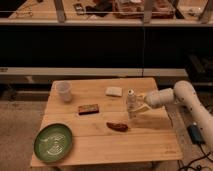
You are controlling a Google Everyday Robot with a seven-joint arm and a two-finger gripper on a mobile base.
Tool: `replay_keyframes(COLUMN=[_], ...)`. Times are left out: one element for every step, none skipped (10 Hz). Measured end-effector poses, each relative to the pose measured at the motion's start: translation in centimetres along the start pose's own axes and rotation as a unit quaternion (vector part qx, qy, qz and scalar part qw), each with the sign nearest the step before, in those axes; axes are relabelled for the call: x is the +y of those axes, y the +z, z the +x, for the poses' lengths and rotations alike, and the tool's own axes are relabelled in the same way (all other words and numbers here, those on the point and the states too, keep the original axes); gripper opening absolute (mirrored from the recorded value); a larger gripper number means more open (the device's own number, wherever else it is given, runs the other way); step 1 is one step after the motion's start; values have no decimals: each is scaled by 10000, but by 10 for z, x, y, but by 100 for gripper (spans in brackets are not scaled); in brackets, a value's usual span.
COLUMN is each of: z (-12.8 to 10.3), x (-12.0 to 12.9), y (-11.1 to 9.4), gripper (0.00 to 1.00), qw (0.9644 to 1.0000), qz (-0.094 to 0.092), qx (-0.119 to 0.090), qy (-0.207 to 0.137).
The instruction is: Stand the bottle upright
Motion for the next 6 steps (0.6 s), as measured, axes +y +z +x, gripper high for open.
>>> replay_keyframes(z=[12, 19, 26, 33, 37, 39], x=[5, 7, 5, 5, 3, 1], y=[1, 2, 4, 4, 2, 1], gripper=[0, 0, 0, 0, 0, 0], qw=[9999, 9998, 9997, 9997, 9997, 9996], qz=[-59, -80, -69, -58, -6, 28], qx=[-4, -6, -29, -65, -146, -234], qy=[-137, -194, -233, -239, -198, -156])
